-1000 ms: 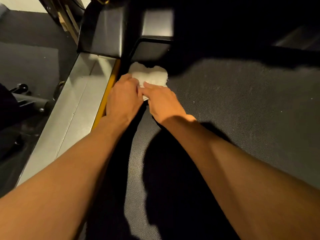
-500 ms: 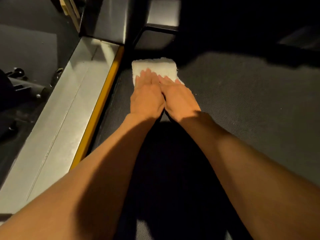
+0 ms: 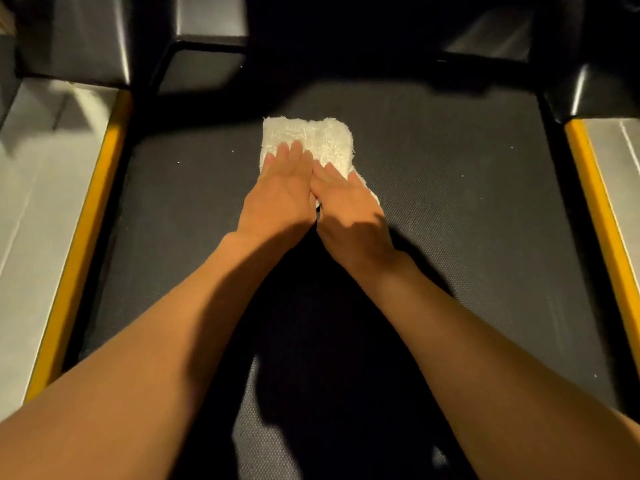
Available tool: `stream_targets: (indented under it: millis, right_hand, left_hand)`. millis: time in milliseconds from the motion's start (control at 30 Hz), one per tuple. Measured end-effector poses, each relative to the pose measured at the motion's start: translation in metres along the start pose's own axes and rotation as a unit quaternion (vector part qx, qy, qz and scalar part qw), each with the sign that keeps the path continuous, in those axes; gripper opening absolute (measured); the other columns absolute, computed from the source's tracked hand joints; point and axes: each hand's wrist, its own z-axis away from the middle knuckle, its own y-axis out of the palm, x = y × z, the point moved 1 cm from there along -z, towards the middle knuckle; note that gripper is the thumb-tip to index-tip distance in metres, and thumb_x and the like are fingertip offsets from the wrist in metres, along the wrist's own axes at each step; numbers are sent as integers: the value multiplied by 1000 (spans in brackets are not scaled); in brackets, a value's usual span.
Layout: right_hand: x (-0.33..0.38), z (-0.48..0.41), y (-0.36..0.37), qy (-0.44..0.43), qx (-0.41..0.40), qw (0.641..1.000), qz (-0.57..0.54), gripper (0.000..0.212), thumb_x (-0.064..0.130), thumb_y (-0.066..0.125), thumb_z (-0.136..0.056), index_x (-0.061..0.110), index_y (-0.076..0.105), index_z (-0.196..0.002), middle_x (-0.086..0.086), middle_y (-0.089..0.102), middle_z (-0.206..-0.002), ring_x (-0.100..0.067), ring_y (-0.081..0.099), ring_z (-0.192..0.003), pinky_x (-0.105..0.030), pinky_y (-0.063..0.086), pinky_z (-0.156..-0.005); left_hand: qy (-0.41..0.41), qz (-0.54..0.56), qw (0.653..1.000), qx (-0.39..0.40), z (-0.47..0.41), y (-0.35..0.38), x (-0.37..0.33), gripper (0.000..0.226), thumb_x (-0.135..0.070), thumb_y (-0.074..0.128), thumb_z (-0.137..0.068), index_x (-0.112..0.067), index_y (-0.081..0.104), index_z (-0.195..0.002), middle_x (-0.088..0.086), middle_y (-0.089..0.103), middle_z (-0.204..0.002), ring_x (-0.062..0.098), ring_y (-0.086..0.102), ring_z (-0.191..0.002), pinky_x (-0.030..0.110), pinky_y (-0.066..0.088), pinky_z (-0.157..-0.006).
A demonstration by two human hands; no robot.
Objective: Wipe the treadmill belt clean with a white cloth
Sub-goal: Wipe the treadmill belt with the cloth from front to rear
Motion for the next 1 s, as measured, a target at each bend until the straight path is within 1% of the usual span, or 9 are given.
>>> stream_targets:
  millis: [100,233,333,433,500,633,800,900,1000]
  right_hand:
    - [-13,-2,-7,-8,11,1000,4,53,9,32,-93,24,45,-142,7,41,-150,-16,32,-140,-37,10,-119]
    - [-14,-25,-12,89,-21,995,26,33,12,39,-96,22,61,-118,2,62,-120,-23,52,-119,-33,21,-113]
    - [-11,0,-15,136,-17,990,11,31,16,36,-99,19,58,-122,-3,61,-116,-27,52,-115,-34,31,-106]
    - [-10,22,-19,106,10,994,36,31,19,35,-98,15,51,-124,-5,58,-116,-28,53,-109,-35,42,-85]
    - [-17,11,-25,100,5,993,56,25,12,36,-96,11,52,-115,-8,59,-111,-30,55,-101,-35,38,-73]
    - [-28,-4,-31,122,-21,991,44,25,8,38,-94,11,53,-114,-8,61,-110,-31,57,-100,-35,37,-70]
    - [-46,46,-24,106,-1,992,61,40,17,41,-97,20,44,-136,0,56,-127,-24,53,-117,-33,40,-94]
    - [-64,37,-38,163,-21,982,93,33,12,39,-97,16,50,-128,-8,59,-118,-32,56,-107,-37,41,-77]
    - [-75,27,-49,190,-65,976,84,31,10,38,-97,15,53,-123,-10,61,-112,-32,56,-100,-35,35,-71]
  left_hand:
    - [41,-78,996,-10,-6,15,0,64,-26,2,-94,0,12,-151,21,8,-158,37,4,-147,44,3,-120]
    - [-29,-6,999,12,-23,-6,-21,55,-28,31,-101,-5,20,-150,13,12,-159,33,9,-147,46,19,-116]
    - [-26,-12,999,39,-4,-7,-33,58,-32,32,-102,-8,16,-152,12,7,-160,32,7,-147,46,23,-114]
    - [-27,-28,998,57,14,1,-38,59,-34,29,-102,-9,12,-152,10,4,-161,31,4,-148,45,23,-114]
    - [-29,-32,998,39,0,-4,-42,58,-31,31,-102,-6,13,-152,12,4,-161,30,5,-148,44,20,-115]
    - [-37,-42,996,75,-29,-10,-52,63,-27,35,-101,-2,7,-152,17,1,-160,32,2,-148,41,11,-118]
    - [-14,-56,995,80,9,5,-83,63,-31,35,-100,-5,11,-152,14,4,-160,35,6,-147,47,21,-114]
    - [-3,-44,997,60,-18,7,-100,60,-27,38,-99,-4,18,-150,15,9,-159,36,10,-146,47,22,-113]
    - [6,-38,998,56,-44,4,-115,52,-25,41,-98,-3,30,-143,17,20,-155,37,22,-141,48,30,-109]
